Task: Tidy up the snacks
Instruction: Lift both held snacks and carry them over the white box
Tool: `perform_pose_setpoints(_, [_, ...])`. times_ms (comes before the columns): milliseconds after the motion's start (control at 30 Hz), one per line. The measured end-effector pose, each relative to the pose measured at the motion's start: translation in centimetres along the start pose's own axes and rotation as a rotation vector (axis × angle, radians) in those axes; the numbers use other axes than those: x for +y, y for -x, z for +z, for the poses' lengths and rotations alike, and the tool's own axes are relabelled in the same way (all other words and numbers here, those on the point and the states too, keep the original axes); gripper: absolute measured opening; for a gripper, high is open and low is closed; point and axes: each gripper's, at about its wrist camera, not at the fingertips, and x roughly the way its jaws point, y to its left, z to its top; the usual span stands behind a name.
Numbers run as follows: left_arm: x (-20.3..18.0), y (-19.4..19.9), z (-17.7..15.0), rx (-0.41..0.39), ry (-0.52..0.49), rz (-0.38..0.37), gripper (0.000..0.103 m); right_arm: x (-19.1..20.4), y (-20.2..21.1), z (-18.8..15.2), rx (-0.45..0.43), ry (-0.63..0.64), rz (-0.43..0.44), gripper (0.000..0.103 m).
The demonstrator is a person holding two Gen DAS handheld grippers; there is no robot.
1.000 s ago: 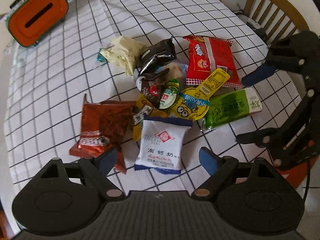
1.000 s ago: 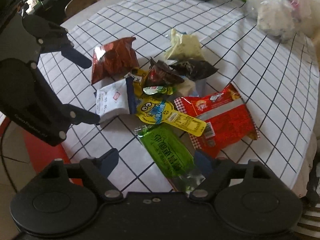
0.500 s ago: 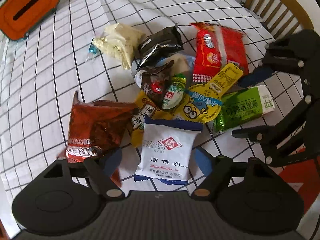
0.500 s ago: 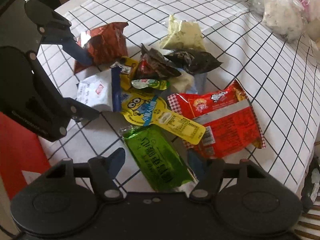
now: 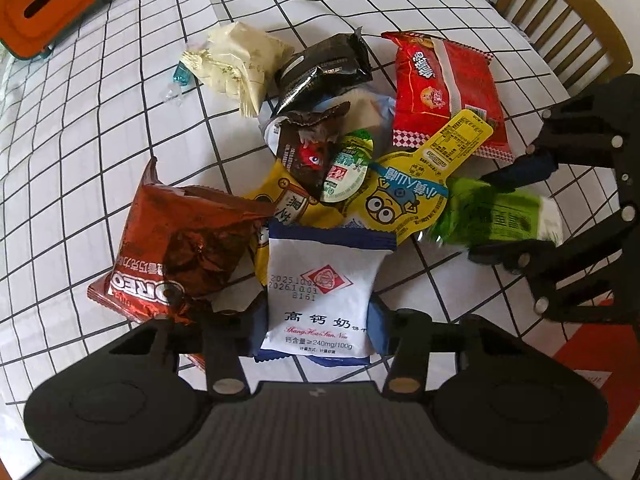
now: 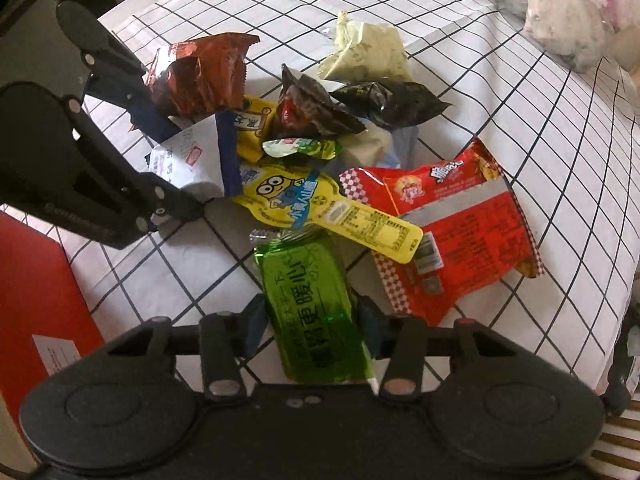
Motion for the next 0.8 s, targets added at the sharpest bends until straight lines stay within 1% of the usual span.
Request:
perform_pose_setpoints(100, [0.1, 0.2, -0.1, -0.009, 0.002, 0.012, 0.047, 0.1, 0.3, -0.3, -0.001, 0.002, -0.003, 0.043])
perform_pose_setpoints(300, [0.9, 1.0, -0.4, -0.021, 0.046, 0.001, 0.047, 0.1, 1.4, -1.1, -0.020, -0.015, -0.023, 0.043])
perform_pose_setpoints(467, [1.0, 2.4, -0.5, -0.047, 0.040, 0.026, 0.047, -0.1, 3.3, -1.8, -0.051, -0.032, -0.052, 0.043])
perform_pose_setpoints(567, [1.0, 3.7, -0.5, -0.063, 0.044, 0.023, 0.047, -0.3, 4.6, -2.0, -0.077, -0.045, -0.068, 0.043])
perform_pose_setpoints(800, [0.3, 7.2, -1.0, -0.117, 0.056, 0.043, 0.047, 0.3, 8.5, -2.5, -0.157, -0.066, -0.101, 0.042])
